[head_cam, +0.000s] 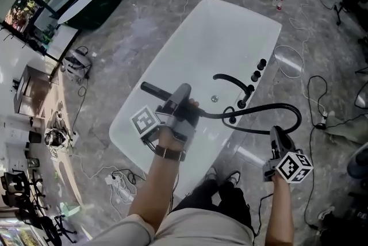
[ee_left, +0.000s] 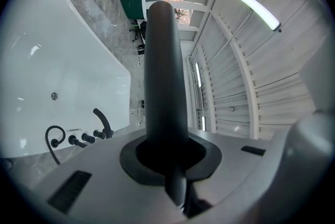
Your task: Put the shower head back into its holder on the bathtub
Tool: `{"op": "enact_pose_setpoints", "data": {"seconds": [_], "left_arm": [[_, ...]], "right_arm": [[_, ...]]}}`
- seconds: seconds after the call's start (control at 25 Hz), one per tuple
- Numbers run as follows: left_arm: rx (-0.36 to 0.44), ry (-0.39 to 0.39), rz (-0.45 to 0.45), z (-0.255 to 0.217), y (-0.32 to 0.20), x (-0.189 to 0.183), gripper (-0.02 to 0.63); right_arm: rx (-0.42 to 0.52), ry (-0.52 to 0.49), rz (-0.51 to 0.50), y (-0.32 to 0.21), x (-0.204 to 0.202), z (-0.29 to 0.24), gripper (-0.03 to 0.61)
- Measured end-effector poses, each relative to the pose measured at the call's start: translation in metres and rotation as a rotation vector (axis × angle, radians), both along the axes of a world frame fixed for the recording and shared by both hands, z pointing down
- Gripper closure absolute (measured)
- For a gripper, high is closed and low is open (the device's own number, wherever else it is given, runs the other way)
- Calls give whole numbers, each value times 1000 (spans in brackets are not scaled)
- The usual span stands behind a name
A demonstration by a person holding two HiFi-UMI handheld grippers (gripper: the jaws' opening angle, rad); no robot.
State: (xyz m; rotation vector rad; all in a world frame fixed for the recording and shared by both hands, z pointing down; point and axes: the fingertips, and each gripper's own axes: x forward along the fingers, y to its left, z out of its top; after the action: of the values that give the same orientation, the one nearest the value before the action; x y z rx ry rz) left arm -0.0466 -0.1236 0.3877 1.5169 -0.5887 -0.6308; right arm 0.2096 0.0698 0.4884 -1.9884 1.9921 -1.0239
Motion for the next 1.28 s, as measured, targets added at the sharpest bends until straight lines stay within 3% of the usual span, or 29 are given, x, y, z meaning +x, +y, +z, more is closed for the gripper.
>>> {"op": "enact_pose_setpoints", "data": {"seconds": [0.12,0.36,0.56,0.72,0.92,1.2,1.28], "left_arm": [[20,-73,28,10,5,9,574],[136,-335,96,27,21,30,574],[273,-517,165,29,39,48,574],[358,-580,180,28,48,58,574],[438,-608,179,10,47,66,574],[516,-611,195,-7,49,85,574],[534,-627,206,-8,48,89,574]], "right_arm": [[34,-51,20,6,7,-26,511],[102,-143,105,25,37,-68,511],[242,-375,138,29,53,-108,511],[294,-468,116,31,61,-125,511],[309,-446,24,21,68,-154,511],[132,-26,-40,16,63,-179,511],[126,-6,-53,19,60,-188,511]]}}
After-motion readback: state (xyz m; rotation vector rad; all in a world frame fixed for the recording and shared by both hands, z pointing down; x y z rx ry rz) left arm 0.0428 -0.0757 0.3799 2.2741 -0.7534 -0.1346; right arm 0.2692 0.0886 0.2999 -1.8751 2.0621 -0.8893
